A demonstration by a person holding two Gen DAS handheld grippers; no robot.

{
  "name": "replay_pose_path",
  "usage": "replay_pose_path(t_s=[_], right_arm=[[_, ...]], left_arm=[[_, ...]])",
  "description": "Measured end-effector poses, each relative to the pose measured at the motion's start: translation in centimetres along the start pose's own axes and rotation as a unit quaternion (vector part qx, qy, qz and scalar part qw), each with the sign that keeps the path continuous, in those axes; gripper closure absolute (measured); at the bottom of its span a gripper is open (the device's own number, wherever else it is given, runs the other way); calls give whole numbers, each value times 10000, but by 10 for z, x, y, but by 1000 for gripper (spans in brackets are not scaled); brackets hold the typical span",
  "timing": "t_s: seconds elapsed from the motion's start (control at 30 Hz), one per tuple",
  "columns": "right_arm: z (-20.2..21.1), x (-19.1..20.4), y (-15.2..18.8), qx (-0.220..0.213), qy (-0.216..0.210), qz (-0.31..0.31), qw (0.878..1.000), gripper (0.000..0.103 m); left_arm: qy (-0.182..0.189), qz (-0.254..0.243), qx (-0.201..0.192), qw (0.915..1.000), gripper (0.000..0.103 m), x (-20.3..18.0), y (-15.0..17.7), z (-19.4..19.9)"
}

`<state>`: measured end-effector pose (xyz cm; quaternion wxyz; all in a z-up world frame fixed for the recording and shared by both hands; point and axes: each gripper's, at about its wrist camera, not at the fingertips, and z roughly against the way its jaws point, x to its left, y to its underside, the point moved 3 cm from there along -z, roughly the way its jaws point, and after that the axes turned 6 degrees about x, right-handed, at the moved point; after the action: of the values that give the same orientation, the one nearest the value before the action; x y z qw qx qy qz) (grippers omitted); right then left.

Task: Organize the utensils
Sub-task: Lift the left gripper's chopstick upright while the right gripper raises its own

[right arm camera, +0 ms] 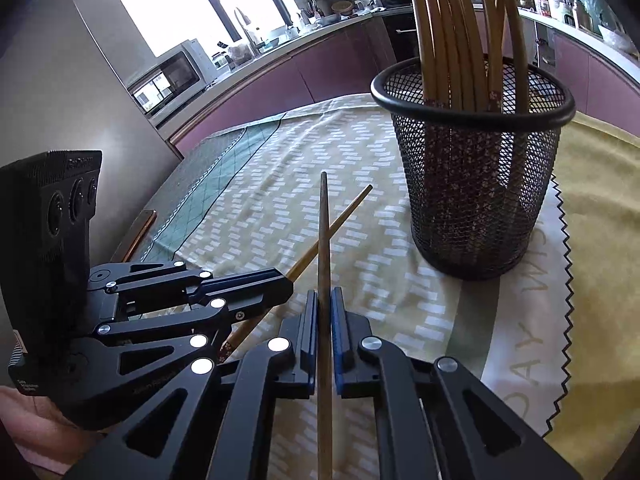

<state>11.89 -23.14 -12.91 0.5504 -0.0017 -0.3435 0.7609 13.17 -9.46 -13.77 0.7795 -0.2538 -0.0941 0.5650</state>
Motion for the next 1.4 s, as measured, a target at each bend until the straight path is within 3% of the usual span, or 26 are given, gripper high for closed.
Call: replay_pose_path(t_s=[0.9,1.4], right_arm=[[46,5,2,-537,-262,88,9982,97],[65,6,-4,-845,-279,109,9960,97]], left_arm=[[225,25,-388,9990,96,-2,-1,43],[533,25,-610,9967,96,-8,-6,69]])
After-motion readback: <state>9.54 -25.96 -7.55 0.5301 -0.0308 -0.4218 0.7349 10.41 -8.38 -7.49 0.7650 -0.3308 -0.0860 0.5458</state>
